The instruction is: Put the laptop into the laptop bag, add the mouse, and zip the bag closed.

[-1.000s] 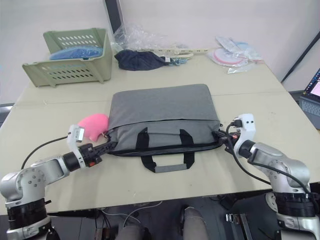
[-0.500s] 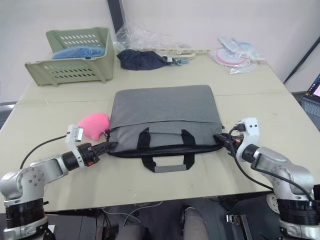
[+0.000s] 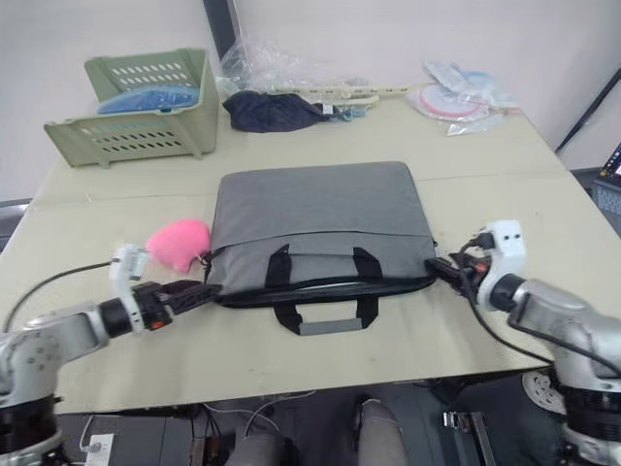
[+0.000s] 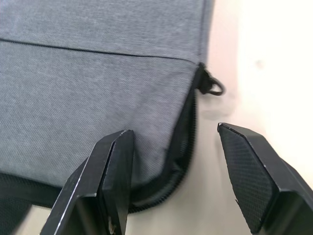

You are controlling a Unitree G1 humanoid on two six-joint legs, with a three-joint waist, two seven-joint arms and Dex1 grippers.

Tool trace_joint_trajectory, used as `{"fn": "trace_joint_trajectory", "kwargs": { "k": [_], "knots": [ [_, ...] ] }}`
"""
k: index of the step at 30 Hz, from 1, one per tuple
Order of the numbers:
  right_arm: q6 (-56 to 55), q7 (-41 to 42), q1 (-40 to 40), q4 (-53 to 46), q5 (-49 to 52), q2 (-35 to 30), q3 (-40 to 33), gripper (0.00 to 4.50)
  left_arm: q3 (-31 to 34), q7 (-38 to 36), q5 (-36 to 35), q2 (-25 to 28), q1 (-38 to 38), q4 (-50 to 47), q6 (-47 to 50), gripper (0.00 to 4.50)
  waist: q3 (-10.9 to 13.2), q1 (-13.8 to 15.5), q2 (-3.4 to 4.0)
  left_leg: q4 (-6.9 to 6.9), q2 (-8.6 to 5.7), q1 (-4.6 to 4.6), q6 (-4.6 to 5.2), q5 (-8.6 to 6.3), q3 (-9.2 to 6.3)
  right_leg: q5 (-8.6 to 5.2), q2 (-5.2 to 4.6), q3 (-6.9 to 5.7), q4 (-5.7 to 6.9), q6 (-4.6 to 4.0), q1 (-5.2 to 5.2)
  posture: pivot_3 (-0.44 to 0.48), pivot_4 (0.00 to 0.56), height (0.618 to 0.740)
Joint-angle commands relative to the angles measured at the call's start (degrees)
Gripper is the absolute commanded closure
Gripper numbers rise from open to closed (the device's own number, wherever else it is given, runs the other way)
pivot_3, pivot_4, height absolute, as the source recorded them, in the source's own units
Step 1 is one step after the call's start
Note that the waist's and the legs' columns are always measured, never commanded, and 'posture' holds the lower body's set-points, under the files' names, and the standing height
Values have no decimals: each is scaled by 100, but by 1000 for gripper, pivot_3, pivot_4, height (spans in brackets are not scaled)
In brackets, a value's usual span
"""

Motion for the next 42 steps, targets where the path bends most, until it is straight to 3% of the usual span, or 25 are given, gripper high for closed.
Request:
{"fn": "trace_joint_trajectory", "kwargs": {
  "k": [1, 5, 8, 10, 13, 20, 21, 23, 27, 28, 42],
  "knots": [
    [379, 280, -277, -569, 382, -641, -726, 1455, 771, -316, -293, 725, 144, -220, 85, 27, 7, 3, -3, 1, 0, -14, 0, 0, 6, -1, 1, 1, 6, -2, -16, 0, 150, 740],
    [635, 560, -958, -641, 640, -1127, -709, 1455, 1392, -702, -698, 1221, 100, -217, 13, 27, 41, -3, -5, 2, 0, -12, -1, 1, 16, -1, 2, 10, 8, -2, -17, 0, 150, 740],
    [691, 705, -1229, -596, 647, -1270, -581, 1455, 1505, -803, -861, 1386, 102, -181, -74, 27, 51, 14, -1, -1, 0, -11, -2, 0, 17, -3, 2, 12, 12, -5, -22, 0, 150, 740],
    [473, 925, -1879, -518, 507, -1204, -55, 1455, 1670, -1386, -1288, 1725, -25, -363, -234, 27, 57, 7, -4, -6, 0, -11, -2, 0, 15, -5, 3, 8, 10, -9, -22, 0, 150, 740],
    [107, 1103, -2667, -303, 101, -854, 740, 1455, 1676, -1902, -1708, 2113, -291, -474, -384, 27, 82, -24, -16, 1, -2, -13, -3, 0, 25, -3, 1, 14, 18, -6, -31, 0, 150, 740],
    [-860, 1512, -3315, 457, -759, 65, 1756, 1455, 1401, -1775, -2097, 2330, -929, -564, -659, 27, 91, -25, -2, 0, -4, -9, -8, 3, 26, -4, 2, 9, 19, -8, -32, 0, 150, 740],
    [-962, 1550, -3352, 570, -849, 155, 1799, 1852, 1385, -1751, -2113, 2324, -925, -568, -682, 0, 92, -26, -1, 2, -5, 1, -8, 3, 25, -4, 1, 8, 19, -8, -36, 0, 150, 740],
    [-1174, 1623, -3413, 787, -1011, 342, 1887, 2171, 1360, -1701, -2128, 2304, -895, -579, -734, 0, 92, -34, 0, 2, -7, 3, -7, 4, 25, -4, 1, 5, 19, -8, -37, 0, 150, 740],
    [-1573, 1780, -3544, 1226, -1325, 753, 2046, 4097, 1334, -1618, -2188, 2254, -869, -603, -826, 0, 93, -75, 2, 1, -6, 2, -8, 4, 25, -4, 1, 3, 21, -8, -38, 0, 150, 740],
    [-1707, 1830, -3597, 1382, -1408, 911, 2112, 4407, 1313, -1608, -2183, 2248, -849, -621, -861, 0, 93, -94, 2, 1, -5, 3, -9, 5, 25, -4, 1, 3, 22, -8, -38, 0, 150, 740],
    [-3336, 2772, -4251, 3881, -2563, 2399, 2760, 4407, 1351, -1219, -2703, 2349, -841, -760, -956, 0, 99, -301, 12, 2, -5, 13, -14, 8, 10, -10, 1, -3, 40, -17, -38, 0, 150, 740]
  ]
}}
